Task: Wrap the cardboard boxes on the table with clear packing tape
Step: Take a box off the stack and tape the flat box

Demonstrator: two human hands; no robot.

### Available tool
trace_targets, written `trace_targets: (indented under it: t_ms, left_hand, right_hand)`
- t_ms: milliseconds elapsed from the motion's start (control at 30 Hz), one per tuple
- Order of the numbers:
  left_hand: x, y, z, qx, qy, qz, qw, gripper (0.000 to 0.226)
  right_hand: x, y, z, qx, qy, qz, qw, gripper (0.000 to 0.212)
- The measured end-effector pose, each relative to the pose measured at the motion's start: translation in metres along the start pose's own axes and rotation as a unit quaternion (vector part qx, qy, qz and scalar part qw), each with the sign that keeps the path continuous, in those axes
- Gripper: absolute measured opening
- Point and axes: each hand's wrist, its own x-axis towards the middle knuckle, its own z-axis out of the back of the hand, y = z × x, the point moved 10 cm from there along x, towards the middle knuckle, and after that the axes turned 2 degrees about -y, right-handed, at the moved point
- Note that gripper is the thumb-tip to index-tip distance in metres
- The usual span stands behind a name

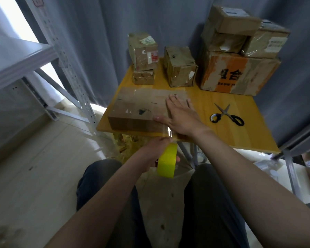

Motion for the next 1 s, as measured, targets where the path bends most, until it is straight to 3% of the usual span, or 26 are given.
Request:
trace_targets:
  t_ms: [200,267,300,367,433,533,600,667,800,1000]
  left_hand:
    - [-0.003,-0.007,0.002,0.043,-0.017,-0.014,0.999,0.018]
    - [-0.001,-0.006,-0.003,0.043,-0.016,-0.025,0.999,0.021]
    - [0.000,-0.004,-0.005,0.035,-0.017,-0.030,0.999,0.020]
    - [-0.001,-0.003,-0.004,0.016,-0.026,-0.039,0.999,0.018]
    - [0.000,-0.001,0.002,0.008,-0.043,-0.048,0.998,0.020]
    - [-0.002,0.004,0.007,0.003,-0.060,-0.044,0.997,0.023]
    - [-0.003,0.003,0.004,0.013,-0.064,-0.042,0.997,0.030]
    - [-0.004,0.000,-0.002,0.028,-0.062,-0.037,0.997,0.033]
    - [-0.007,-0.001,-0.005,0.019,-0.063,-0.028,0.997,0.034]
    - [-0.014,0.003,-0.007,-0.039,-0.058,-0.009,0.997,0.025]
  right_hand:
    - [-0.002,0.001,0.005,0.006,-0.014,-0.009,1.000,0.097]
    - [-0.006,0.001,0.008,0.063,-0.035,-0.009,0.997,0.086]
    - [-0.012,-0.004,0.017,0.142,-0.078,-0.020,0.987,0.072]
    - [-0.036,-0.040,0.039,0.275,-0.222,-0.093,0.931,0.043]
    - [-0.066,-0.089,0.049,0.218,-0.308,-0.217,0.900,0.033]
    - [-0.100,-0.158,0.031,0.127,-0.243,-0.400,0.875,0.058]
    - [-0.111,-0.183,0.015,0.106,-0.176,-0.456,0.866,0.079]
    - [-0.108,-0.190,0.008,0.100,-0.133,-0.442,0.882,0.080]
    - [-0.092,-0.181,0.008,0.163,-0.080,-0.369,0.912,0.060]
    - [-0.107,-0.179,0.020,0.112,-0.025,-0.354,0.928,0.049]
